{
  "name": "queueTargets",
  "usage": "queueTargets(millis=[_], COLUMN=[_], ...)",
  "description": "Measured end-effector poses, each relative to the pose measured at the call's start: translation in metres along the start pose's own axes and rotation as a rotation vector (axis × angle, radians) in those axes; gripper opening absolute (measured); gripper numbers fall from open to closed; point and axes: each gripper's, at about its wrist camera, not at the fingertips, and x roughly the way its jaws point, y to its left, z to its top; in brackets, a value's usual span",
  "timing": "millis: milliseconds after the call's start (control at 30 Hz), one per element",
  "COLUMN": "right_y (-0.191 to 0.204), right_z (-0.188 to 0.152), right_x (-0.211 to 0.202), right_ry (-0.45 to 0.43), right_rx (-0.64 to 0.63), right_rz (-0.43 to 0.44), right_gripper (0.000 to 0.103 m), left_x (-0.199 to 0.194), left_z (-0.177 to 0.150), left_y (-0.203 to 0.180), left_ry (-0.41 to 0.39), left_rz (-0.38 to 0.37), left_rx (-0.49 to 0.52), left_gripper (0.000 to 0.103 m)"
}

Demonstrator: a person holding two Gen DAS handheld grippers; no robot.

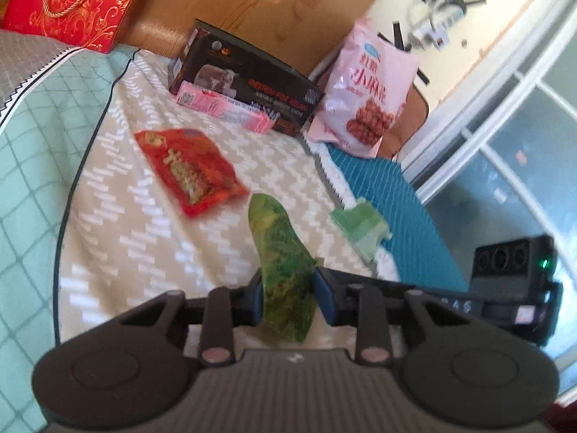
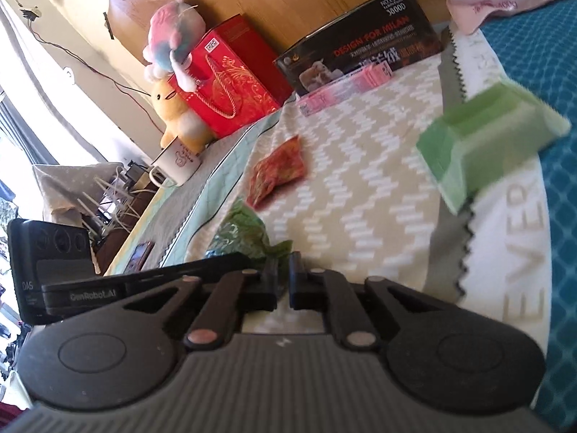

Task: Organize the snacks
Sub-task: 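Carry the seaweed bag into the tin box with the left tool, then open the left tool to release the seaweed bag in the box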

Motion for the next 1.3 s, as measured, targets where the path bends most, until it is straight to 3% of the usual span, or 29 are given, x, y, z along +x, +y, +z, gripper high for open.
queueTargets(millis=[167, 367, 600, 700, 900, 967, 1000, 1033, 1133, 1300], right_y=[0.008, 0.016, 0.003, -0.012, -0.04, -0.046, -0.048, -0.049, -0.05, -0.042], right_z=[0.033, 0.102, 0.178, 0.2, 0.216, 0.214, 0.211, 0.21, 0.205, 0.206], right_x=[-0.005, -0.01, 0.009, 0.027, 0.067, 0.076, 0.079, 0.08, 0.076, 0.059], right_ry=[-0.056, -0.151, -0.26, -0.277, -0.284, -0.295, -0.301, -0.302, -0.33, -0.377], right_rx=[-0.048, -0.127, -0.174, -0.168, -0.197, -0.212, -0.226, -0.234, -0.238, -0.238], right_rz=[0.005, -0.039, -0.108, -0.137, -0.225, -0.254, -0.27, -0.282, -0.282, -0.299], right_gripper=[0.008, 0.007, 0.007, 0.007, 0.007, 0.009, 0.011, 0.014, 0.031, 0.031], left_x=[0.001, 0.018, 0.065, 0.091, 0.141, 0.154, 0.159, 0.161, 0.159, 0.13], left_z=[0.04, 0.111, 0.197, 0.219, 0.242, 0.245, 0.246, 0.245, 0.242, 0.235], left_y=[-0.013, -0.038, -0.034, -0.025, 0.003, 0.009, 0.01, 0.011, 0.013, 0.025], left_ry=[-0.035, -0.1, -0.137, -0.129, -0.089, -0.079, -0.082, -0.092, -0.121, -0.168], left_rz=[-0.035, -0.051, -0.068, -0.05, -0.022, 0.011, 0.048, 0.093, 0.123, 0.139], left_rx=[0.031, 0.117, 0.131, 0.12, 0.077, 0.072, 0.072, 0.081, 0.114, 0.066], left_gripper=[0.022, 0.022, 0.022, 0.022, 0.025, 0.035, 0.047, 0.052, 0.052, 0.052])
